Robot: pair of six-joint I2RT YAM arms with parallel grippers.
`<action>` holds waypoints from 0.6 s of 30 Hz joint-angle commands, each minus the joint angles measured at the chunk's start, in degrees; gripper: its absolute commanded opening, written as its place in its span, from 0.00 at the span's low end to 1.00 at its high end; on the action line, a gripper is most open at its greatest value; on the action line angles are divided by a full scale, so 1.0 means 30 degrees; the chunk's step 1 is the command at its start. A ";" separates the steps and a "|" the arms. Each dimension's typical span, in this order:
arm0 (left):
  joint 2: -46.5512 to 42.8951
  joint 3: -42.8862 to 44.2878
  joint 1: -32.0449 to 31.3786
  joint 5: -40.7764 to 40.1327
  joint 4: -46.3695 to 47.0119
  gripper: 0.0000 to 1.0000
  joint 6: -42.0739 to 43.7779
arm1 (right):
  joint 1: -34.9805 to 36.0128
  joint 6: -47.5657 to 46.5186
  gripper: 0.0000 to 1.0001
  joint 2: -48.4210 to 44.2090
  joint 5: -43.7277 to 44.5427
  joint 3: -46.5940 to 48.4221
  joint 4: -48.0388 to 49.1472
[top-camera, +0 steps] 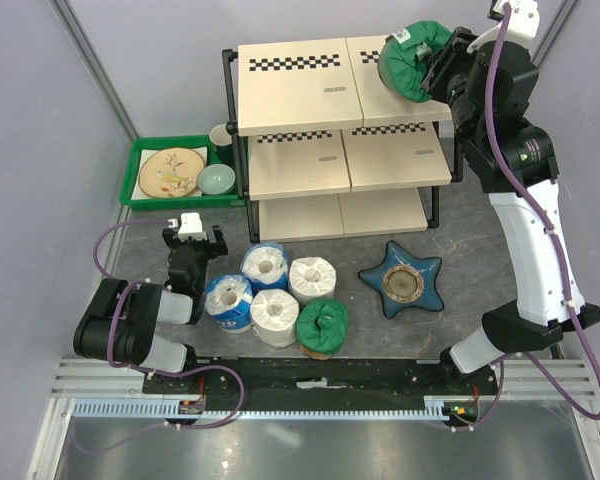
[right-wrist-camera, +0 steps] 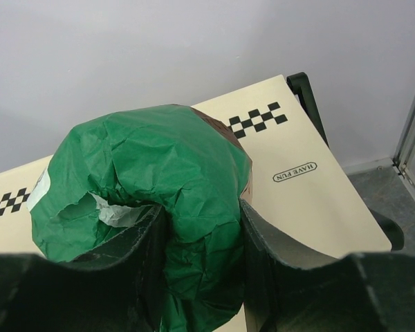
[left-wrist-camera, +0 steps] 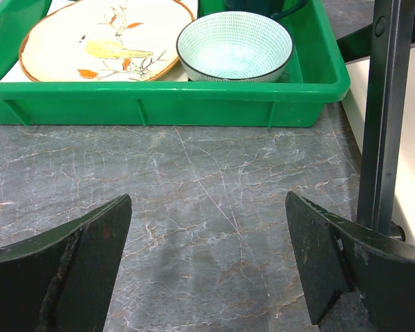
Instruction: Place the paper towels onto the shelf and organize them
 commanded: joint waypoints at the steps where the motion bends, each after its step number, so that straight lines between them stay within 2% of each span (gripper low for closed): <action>1: 0.0055 0.0307 0.0041 -0.0070 0.0877 0.99 0.0203 | -0.0081 0.0445 0.49 -0.0455 -0.0396 0.0252 0.1056; 3: 0.0084 0.0307 0.0041 -0.0070 0.0877 0.99 0.0203 | -0.0110 0.0445 0.50 -0.0367 -0.0396 0.0253 0.1056; 9: 0.0084 0.0307 0.0041 -0.0070 0.0877 0.99 0.0232 | -0.0227 0.0387 0.66 -0.0192 -0.0337 0.0544 0.1056; 18: 0.0084 0.0307 0.0041 -0.0070 0.0877 0.99 0.0203 | -0.0403 -0.0199 0.74 0.0482 -0.0308 0.1482 0.1115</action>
